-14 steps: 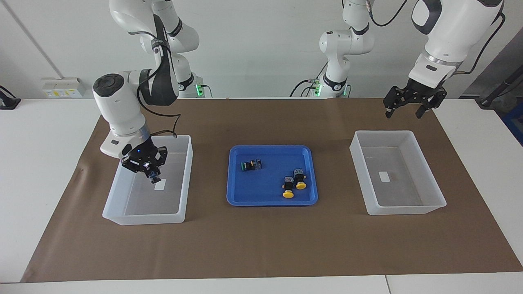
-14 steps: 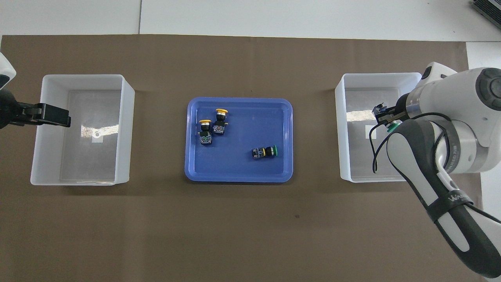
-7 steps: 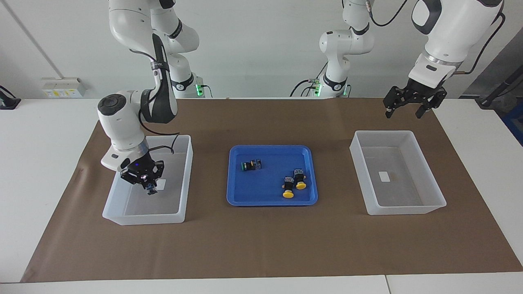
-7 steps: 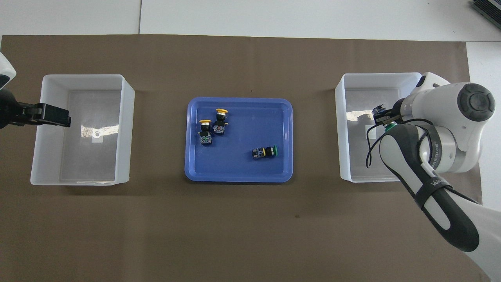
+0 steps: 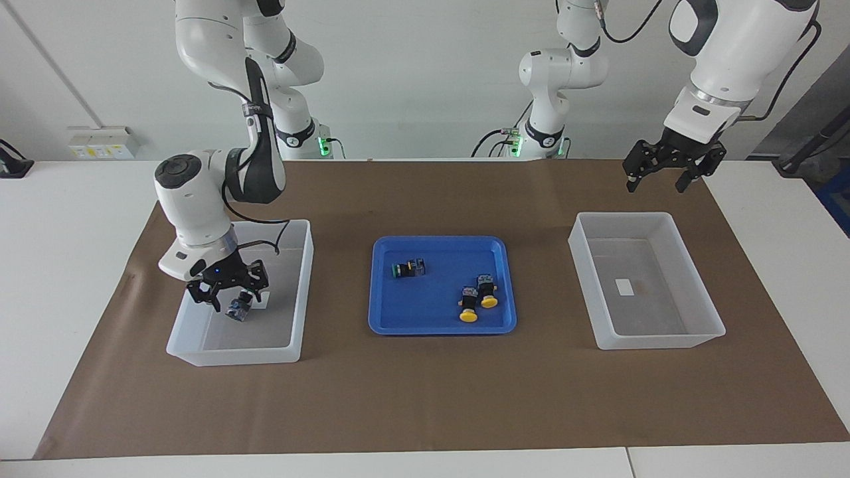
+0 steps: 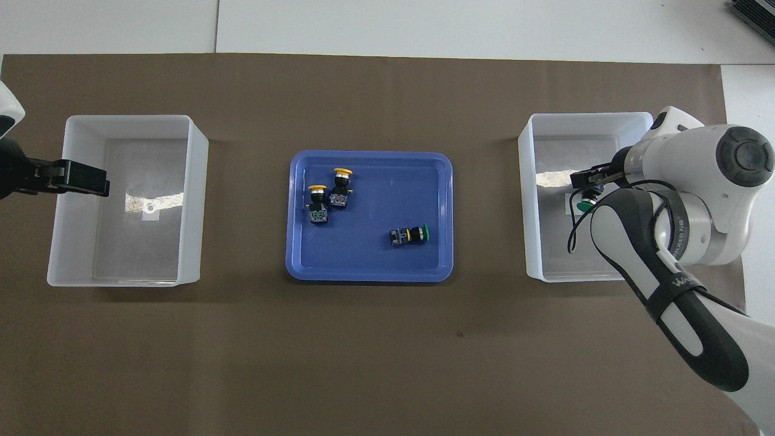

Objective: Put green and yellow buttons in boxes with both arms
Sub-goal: 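Carry the green button into the bin nearest the right gripper and release, then move the right gripper back to the second green button on the tray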

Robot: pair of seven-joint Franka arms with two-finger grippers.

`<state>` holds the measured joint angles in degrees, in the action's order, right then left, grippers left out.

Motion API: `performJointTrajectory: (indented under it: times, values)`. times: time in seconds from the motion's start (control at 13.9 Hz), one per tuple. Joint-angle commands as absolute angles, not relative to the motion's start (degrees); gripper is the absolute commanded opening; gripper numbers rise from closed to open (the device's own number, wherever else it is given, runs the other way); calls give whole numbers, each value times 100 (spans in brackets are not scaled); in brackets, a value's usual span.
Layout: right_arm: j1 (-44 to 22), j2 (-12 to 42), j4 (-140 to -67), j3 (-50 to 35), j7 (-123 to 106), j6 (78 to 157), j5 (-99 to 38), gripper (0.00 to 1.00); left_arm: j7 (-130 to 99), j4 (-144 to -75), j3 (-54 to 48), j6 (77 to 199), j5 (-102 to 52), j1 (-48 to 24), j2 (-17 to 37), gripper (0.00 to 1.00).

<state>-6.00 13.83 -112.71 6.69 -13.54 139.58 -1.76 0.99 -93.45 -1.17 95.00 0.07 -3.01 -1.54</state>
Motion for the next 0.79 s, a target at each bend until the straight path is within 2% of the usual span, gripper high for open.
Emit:
performJointTrajectory:
  times: [0.0,0.14,0.72]
  values:
    - [-938,1055,-11006,554,-59,13414,-343,100,97,-9439,-149,9466,-79,-246,-246,100]
    - [-1334,1055,-10654,545,1145,13071,-343,100,97,-9439,-149,9466,-79,-246,-246,100]
    - [-2863,1335,-10389,536,5715,13165,-413,100,97,-9440,-141,9466,-79,-246,-246,100]
